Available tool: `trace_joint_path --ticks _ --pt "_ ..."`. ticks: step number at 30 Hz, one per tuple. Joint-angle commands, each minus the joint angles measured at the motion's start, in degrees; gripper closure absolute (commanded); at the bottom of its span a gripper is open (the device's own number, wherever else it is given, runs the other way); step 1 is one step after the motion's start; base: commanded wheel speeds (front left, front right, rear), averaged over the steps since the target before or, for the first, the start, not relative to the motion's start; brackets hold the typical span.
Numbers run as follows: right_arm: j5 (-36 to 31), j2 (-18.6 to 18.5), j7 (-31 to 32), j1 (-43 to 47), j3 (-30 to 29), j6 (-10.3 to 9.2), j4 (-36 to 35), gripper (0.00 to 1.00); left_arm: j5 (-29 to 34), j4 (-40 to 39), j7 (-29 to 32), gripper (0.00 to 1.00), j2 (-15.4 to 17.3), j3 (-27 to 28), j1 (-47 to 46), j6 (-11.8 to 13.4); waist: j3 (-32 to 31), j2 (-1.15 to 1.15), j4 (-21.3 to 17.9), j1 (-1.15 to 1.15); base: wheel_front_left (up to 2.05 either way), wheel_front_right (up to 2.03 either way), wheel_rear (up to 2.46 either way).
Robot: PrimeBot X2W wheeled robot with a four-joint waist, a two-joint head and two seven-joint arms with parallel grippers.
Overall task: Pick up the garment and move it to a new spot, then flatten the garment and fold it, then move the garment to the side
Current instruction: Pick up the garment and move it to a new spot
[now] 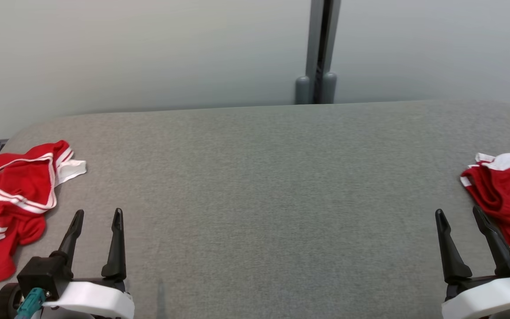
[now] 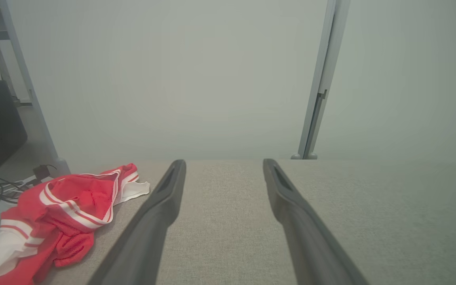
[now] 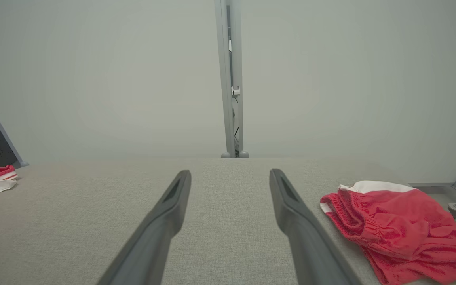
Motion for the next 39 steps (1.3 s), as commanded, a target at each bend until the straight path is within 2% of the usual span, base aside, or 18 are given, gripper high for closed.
trace_joint_path --ticks 1,4,8,9,18,22,29,39 --pt "0.0 -0.1 -0.4 0.3 0.1 -0.02 -0.4 0.00 0.5 0.0 -0.4 0.00 0.3 0.3 -1.4 0.2 0.5 0.00 1.9 0.00 0.00 0.00 0.00" --pt "-0.1 -0.1 -0.3 0.0 0.5 -0.02 -0.8 0.00 0.5 0.0 -1.1 0.00 0.2 0.8 -2.0 0.5 1.0 0.00 4.6 0.00 0.00 0.00 0.00" --pt "-0.5 -0.1 0.2 -1.1 1.5 -0.02 -1.2 0.00 -0.8 -0.2 -2.5 0.00 0.1 2.6 -2.7 0.1 2.2 0.00 10.1 0.00 0.00 0.00 0.00" --pt "-0.5 -0.1 0.2 -1.1 1.5 -0.02 -1.2 0.00 -0.8 -0.2 -2.5 0.00 0.1 2.6 -2.7 0.1 2.2 0.00 10.1 0.00 0.00 0.00 0.00" --pt "-1.5 -0.2 1.4 -2.3 2.8 -0.02 -1.7 0.00 -2.2 0.6 -4.1 0.00 -0.5 5.8 -1.9 -1.0 3.7 0.00 20.4 0.00 0.00 0.00 0.00" --pt "-1.5 -0.2 1.7 -2.9 3.6 -0.02 -1.5 0.00 -2.0 0.6 -4.4 0.00 -1.1 6.8 -1.2 -1.6 4.0 0.00 23.7 0.00 0.00 0.00 0.00" --pt "-1.5 -0.2 1.8 -3.5 4.4 -0.02 -1.1 0.00 -0.9 0.5 -4.6 0.00 -1.8 7.7 -1.2 -2.8 4.3 0.00 26.7 0.00 0.00 0.00 0.00" --pt "-1.0 -0.2 1.4 -3.5 4.3 -0.02 -0.6 0.00 0.5 0.4 -4.6 0.00 -2.9 8.4 -1.4 -3.8 4.0 0.00 27.4 0.00 0.00 0.00 0.00"
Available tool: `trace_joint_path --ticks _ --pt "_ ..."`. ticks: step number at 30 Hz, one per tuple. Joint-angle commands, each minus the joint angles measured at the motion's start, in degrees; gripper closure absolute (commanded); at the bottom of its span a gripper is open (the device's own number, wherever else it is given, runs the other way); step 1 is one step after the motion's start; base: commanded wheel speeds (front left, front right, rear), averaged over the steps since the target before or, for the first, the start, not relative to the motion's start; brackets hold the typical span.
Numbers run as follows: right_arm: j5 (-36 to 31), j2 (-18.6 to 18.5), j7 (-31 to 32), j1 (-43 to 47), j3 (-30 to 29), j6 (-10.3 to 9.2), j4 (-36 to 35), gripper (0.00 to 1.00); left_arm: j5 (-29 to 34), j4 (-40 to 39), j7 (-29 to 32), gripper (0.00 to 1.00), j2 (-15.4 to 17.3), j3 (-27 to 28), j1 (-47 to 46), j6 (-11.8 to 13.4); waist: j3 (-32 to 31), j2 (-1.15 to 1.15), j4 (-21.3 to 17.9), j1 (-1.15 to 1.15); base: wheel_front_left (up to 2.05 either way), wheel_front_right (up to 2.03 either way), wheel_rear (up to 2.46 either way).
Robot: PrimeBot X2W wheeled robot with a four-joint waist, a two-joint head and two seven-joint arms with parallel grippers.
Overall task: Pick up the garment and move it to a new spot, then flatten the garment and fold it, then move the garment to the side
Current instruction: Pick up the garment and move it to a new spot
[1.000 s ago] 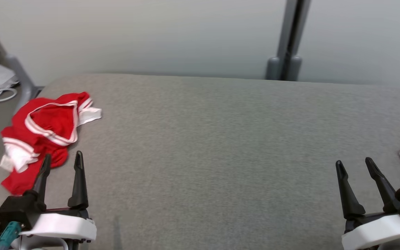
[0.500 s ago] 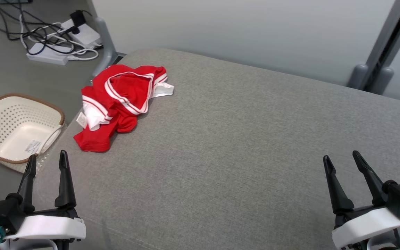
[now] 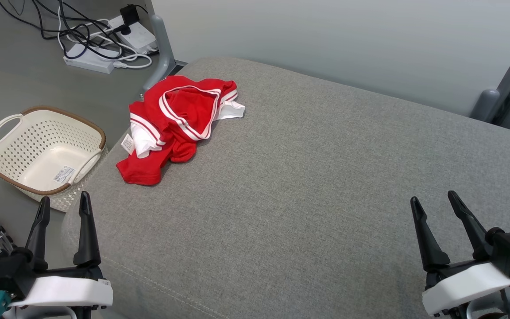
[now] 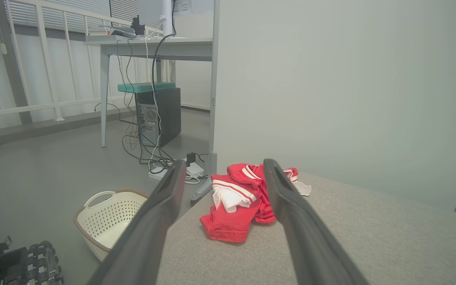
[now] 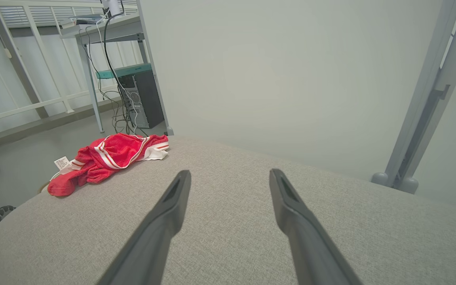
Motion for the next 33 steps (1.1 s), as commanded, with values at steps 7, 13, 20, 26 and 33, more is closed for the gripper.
trace_joint_path --ticks 7,13,20,26,33 --pt "0.0 -0.2 0.0 -0.7 -0.1 -0.02 -0.6 0.00 0.8 -0.7 -0.3 0.00 -0.7 0.2 -1.8 -0.4 1.0 0.00 -0.1 0.00 0.00 0.00 0.00" --pt "-1.4 -0.2 1.4 -2.9 0.8 -0.02 -1.9 0.00 -0.1 1.0 -0.1 0.00 -1.1 0.1 -9.1 -2.1 4.7 0.00 -2.1 0.00 0.00 0.00 0.00" --pt "-3.2 -0.2 3.0 -6.2 2.1 -0.02 -3.3 0.00 -3.2 11.3 2.6 0.00 -0.2 0.2 -21.1 -6.0 11.0 0.00 -6.7 0.00 0.00 0.00 0.00" --pt "-3.9 -0.3 3.0 -8.9 2.8 -0.02 -3.5 0.00 -6.0 27.7 7.0 0.00 1.2 -0.5 -31.6 -11.0 16.8 0.00 -11.7 0.00 0.00 0.00 0.00" --pt "-4.2 -0.4 2.2 -11.6 3.5 -0.02 -3.3 0.00 -7.8 45.3 9.6 0.00 3.3 -0.3 -40.0 -14.3 22.0 0.00 -15.7 0.00 0.00 0.00 0.00"
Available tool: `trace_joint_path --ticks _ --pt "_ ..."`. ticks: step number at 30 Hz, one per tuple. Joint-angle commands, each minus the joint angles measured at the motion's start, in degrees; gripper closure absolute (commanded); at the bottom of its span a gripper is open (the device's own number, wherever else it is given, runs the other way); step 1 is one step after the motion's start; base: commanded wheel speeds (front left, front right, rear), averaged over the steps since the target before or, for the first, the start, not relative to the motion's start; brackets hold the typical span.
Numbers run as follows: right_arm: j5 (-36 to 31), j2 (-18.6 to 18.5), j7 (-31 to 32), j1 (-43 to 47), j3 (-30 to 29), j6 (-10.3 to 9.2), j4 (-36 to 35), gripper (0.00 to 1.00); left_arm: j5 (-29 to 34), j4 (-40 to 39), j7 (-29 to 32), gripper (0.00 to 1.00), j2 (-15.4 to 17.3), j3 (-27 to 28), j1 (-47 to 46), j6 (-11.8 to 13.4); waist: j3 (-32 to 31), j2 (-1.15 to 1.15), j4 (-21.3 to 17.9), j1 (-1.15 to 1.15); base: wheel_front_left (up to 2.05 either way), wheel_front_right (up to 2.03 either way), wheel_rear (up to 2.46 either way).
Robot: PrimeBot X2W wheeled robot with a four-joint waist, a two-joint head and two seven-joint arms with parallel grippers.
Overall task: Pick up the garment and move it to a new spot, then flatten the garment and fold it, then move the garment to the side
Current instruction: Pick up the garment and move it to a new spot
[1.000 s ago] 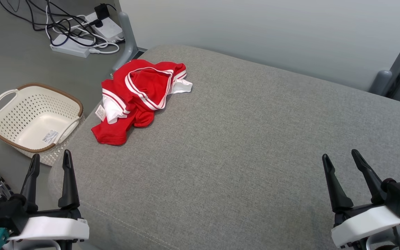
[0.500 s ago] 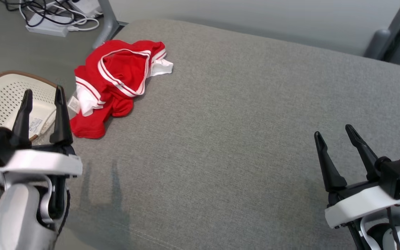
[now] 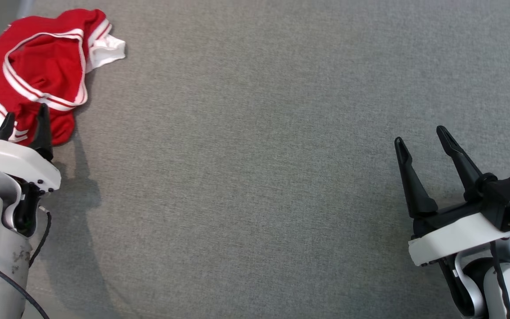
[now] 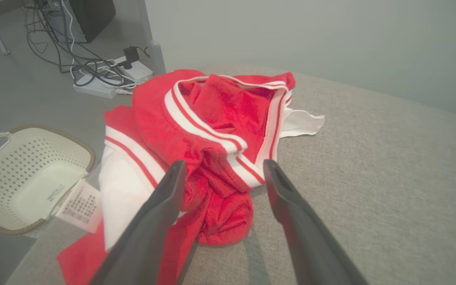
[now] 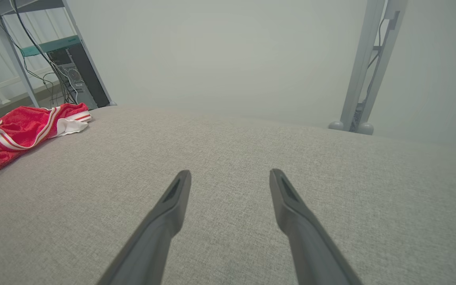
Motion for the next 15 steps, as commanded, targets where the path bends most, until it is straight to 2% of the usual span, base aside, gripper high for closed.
trace_joint_path --ticks 1,5,6,7,8,9,15 --pt "-0.3 -0.5 -0.5 -1.2 0.2 -0.02 0.1 0.00 -0.4 3.1 -0.2 0.00 0.9 0.3 -2.2 -0.4 3.5 0.00 -3.1 0.00 0.00 0.00 0.00" --pt "-0.5 -0.8 -0.9 -2.1 0.3 -0.02 0.3 0.00 -1.0 9.4 -1.7 0.00 1.7 1.0 -5.1 -0.7 4.8 0.00 -3.6 0.00 0.00 0.00 0.00" --pt "-0.5 -0.9 -1.0 -2.3 0.3 -0.02 0.4 0.00 -1.1 10.4 -2.4 0.05 1.7 1.2 -5.6 -0.9 4.9 0.00 -3.6 0.00 0.00 0.00 0.00" --pt "-0.5 -0.9 -1.0 -2.4 0.2 -0.02 0.4 0.00 -1.0 11.4 -3.5 0.54 1.9 1.3 -6.2 -0.9 5.0 0.00 -3.6 0.00 0.00 0.00 0.00" --pt "-0.6 -0.9 -1.1 -2.5 0.1 -0.02 0.5 0.00 -0.8 12.3 -4.4 0.92 2.2 1.3 -6.6 -1.0 5.2 0.00 -3.6 0.00 0.00 0.00 0.00" --pt "-0.6 -0.9 -1.1 -2.6 0.0 -0.02 0.6 0.00 -0.8 13.2 -4.9 1.00 2.2 1.2 -7.0 -1.0 5.3 0.00 -3.5 0.00 0.00 0.00 0.00" --pt "-0.4 -0.7 -1.6 -2.8 -0.4 -0.02 1.3 0.00 1.4 15.0 -8.8 1.00 3.4 0.3 -9.7 -0.5 4.5 0.00 -2.9 0.00 0.00 0.00 0.00"
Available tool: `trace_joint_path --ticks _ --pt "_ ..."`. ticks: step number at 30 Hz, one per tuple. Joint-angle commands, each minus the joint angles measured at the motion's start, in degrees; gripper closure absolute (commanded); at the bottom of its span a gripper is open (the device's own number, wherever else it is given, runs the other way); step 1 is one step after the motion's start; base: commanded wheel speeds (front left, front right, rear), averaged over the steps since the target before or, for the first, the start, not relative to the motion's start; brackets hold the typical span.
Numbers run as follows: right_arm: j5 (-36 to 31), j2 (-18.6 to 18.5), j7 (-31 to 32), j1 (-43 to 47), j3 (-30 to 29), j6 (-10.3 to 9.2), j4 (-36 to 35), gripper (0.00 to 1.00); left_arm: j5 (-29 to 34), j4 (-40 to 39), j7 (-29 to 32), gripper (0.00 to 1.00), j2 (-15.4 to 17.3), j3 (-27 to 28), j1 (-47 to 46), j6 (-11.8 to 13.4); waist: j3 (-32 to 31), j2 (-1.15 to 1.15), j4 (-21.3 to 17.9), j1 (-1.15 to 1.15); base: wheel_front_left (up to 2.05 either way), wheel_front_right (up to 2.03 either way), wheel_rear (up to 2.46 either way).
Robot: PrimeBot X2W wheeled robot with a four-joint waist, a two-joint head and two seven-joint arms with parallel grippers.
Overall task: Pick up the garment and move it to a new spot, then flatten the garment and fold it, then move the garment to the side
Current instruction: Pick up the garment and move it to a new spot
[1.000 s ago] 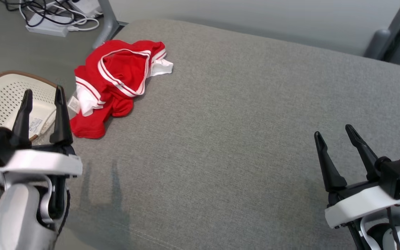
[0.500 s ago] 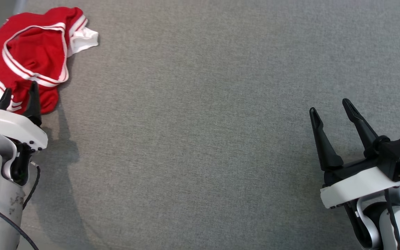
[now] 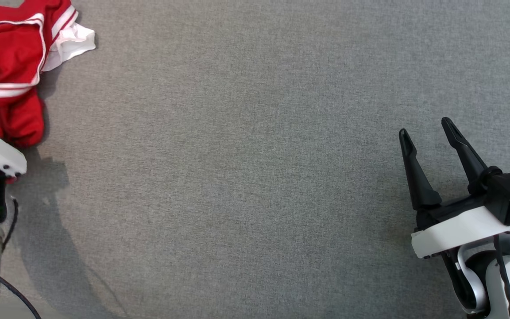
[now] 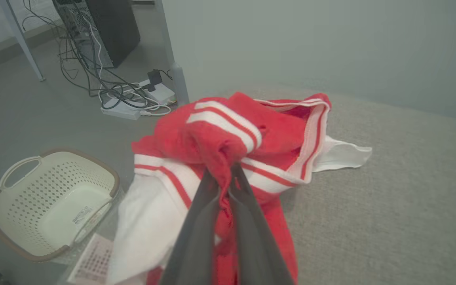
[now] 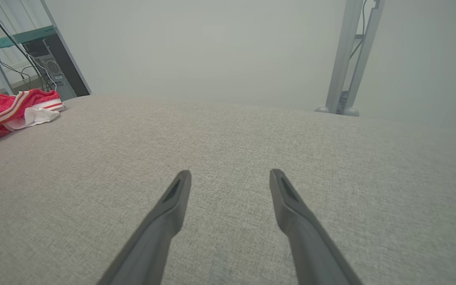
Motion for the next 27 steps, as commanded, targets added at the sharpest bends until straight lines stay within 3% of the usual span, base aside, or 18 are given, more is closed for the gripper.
trace_joint_path --ticks 1,5,12,20,27 --pt "0.0 -0.2 -0.5 -0.5 -0.4 -0.02 0.3 0.00 1.1 -0.9 -1.0 1.00 0.8 -0.2 -1.7 0.6 -0.8 0.00 0.4 0.00 0.00 0.00 0.00" --pt "0.3 0.0 -1.1 0.2 -0.7 -0.02 0.9 0.00 3.2 -6.0 -1.8 1.00 2.0 0.7 -2.3 1.9 -3.0 0.00 0.7 0.00 0.00 0.00 0.00" --pt "1.4 0.2 -2.4 2.0 -1.4 -0.02 2.2 0.00 8.8 -25.1 -1.8 1.00 2.4 3.1 3.7 5.2 -8.3 0.00 0.0 0.00 0.00 0.00 0.00" --pt "3.3 0.4 -3.5 5.5 -4.0 -0.02 3.1 0.00 11.9 -46.3 -0.6 1.00 -0.6 0.1 14.5 9.0 -13.7 0.00 -2.0 0.00 0.00 0.00 0.00" --pt "4.8 0.4 -3.4 6.3 -4.1 -0.02 2.4 0.00 14.3 -61.7 3.5 1.00 -4.1 -6.2 21.9 11.0 -14.3 0.00 -5.3 0.00 0.00 0.00 0.00"
